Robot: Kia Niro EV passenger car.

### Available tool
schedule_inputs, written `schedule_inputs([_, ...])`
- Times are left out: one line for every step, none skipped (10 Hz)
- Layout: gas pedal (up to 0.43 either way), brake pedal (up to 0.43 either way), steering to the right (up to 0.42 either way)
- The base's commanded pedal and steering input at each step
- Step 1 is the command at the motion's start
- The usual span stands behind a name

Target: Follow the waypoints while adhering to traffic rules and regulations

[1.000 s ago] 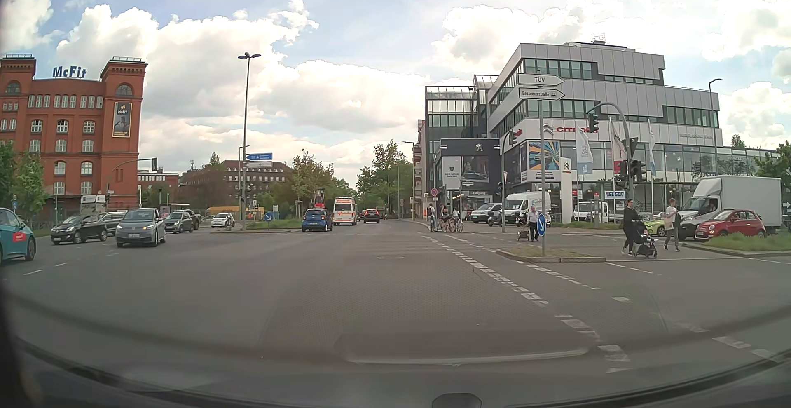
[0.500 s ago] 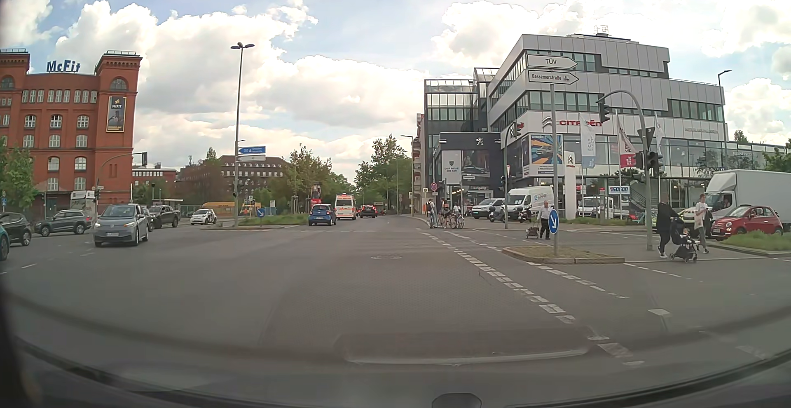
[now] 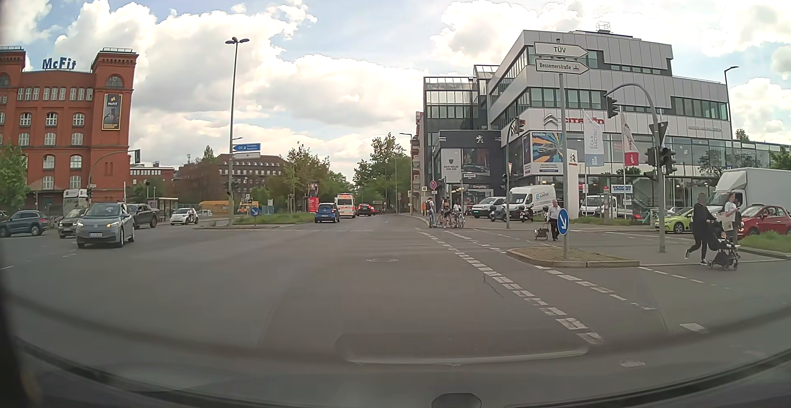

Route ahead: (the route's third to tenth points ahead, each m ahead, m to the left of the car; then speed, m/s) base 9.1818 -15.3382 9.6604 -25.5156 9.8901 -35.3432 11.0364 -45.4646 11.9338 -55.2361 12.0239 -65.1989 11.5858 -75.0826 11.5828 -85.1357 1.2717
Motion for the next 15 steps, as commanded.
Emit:
schedule_inputs([0.0, 0.238, 0.036])
schedule_inputs([0.0, 0.238, 0.053])
schedule_inputs([0.0, 0.232, 0.08])
schedule_inputs([0.0, 0.22, 0.12])
schedule_inputs([0.0, 0.207, 0.149])
schedule_inputs([0.0, 0.207, 0.185])
schedule_inputs([0.0, 0.201, 0.226])
schedule_inputs([0.0, 0.213, 0.251])
schedule_inputs([0.0, 0.226, 0.271])
schedule_inputs([0.0, 0.226, 0.275])
schedule_inputs([0.0, 0.232, 0.301])
schedule_inputs([0.0, 0.232, 0.355])
schedule_inputs([0.0, 0.232, 0.426])
schedule_inputs([0.0, 0.232, 0.496])
schedule_inputs([0.0, 0.232, 0.563])
